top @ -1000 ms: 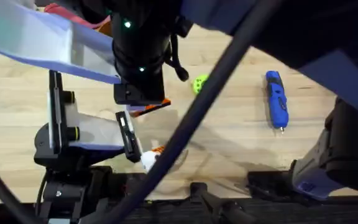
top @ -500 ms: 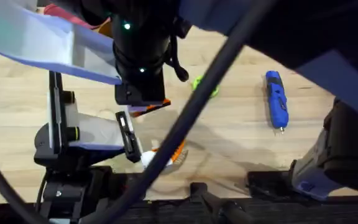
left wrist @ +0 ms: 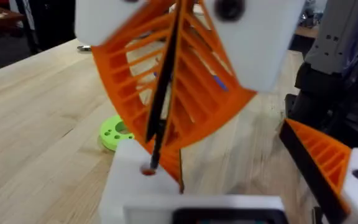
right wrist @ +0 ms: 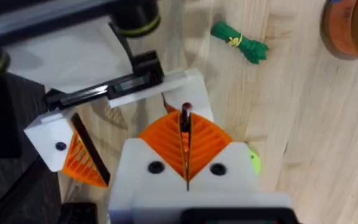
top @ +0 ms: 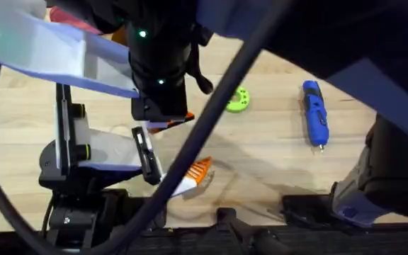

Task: Pick up the gripper from the table and insert it into the empty holder that is missing its gripper. Then pick up a screw, insert it into the mounting hole, and use the screwdriver to tighten it. Finally, clean up the table by picking up the vegetable and placing it into the bucket.

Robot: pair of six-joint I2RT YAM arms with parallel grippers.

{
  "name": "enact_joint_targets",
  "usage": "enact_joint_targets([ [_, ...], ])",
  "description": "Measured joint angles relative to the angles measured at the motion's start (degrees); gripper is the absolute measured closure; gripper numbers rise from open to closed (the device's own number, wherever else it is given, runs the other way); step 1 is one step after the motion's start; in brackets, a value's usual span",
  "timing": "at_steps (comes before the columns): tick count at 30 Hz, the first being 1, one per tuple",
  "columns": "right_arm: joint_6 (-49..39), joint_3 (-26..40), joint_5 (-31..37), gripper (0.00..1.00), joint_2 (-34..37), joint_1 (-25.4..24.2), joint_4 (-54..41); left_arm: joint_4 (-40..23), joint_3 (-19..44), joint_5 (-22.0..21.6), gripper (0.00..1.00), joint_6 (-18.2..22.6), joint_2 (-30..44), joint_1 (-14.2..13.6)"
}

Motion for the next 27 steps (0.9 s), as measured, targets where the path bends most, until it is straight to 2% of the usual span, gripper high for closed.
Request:
enact_joint_targets([
  [27, 0.9, 0.0, 0.2, 0.995, 0.0, 0.0, 0.1, 0.0, 0.0, 0.0, 0.015, 0.0, 0.0, 0.0],
])
